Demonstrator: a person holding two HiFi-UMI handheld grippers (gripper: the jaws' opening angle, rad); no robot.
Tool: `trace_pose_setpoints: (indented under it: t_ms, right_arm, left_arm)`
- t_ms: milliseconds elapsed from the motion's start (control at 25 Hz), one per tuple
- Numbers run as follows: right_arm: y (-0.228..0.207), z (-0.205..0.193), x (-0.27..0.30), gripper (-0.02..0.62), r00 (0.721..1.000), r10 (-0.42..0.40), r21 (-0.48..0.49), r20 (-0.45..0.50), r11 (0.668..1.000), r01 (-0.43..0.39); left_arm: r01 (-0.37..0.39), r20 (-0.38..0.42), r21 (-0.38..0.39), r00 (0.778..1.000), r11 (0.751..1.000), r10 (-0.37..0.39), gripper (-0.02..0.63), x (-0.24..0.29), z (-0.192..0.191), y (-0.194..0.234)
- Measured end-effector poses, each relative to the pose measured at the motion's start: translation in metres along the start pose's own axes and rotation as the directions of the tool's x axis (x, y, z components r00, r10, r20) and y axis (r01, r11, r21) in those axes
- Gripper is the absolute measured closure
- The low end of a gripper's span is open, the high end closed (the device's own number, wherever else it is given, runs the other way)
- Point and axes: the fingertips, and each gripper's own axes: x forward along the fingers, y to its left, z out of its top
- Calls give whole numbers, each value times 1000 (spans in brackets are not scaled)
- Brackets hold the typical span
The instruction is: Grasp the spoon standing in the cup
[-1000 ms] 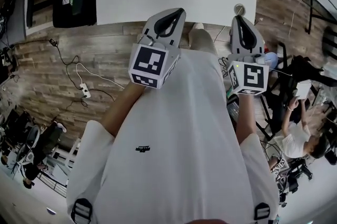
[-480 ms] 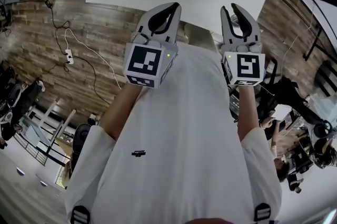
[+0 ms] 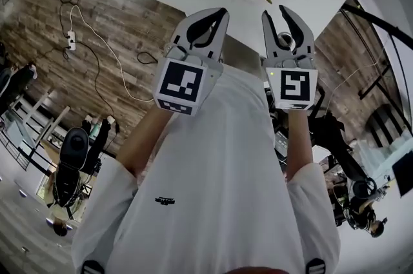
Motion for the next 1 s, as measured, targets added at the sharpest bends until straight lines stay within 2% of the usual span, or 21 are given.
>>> trace_pose_setpoints:
  t_ms: [320, 520, 880, 1000]
  right_arm:
    - [-6, -24, 33, 468, 995, 65, -53, -71, 996, -69]
    - [-4, -33, 54, 468, 996, 91, -44, -21, 995, -92]
    - [-1, -49, 78, 470, 991, 107, -66, -79, 992, -112]
    - [-4, -53, 81, 551, 990, 98, -57, -104, 993, -104]
  left_arm:
    - [-49, -36, -56, 998, 997, 47, 592, 19, -21, 14]
    - [-72, -60, -82, 996, 994, 67, 592, 30, -36, 17]
    - [-110, -88, -117, 991, 987, 100, 592, 23, -55, 21]
    - [-117, -92, -122, 990, 986, 106, 592, 20, -58, 22]
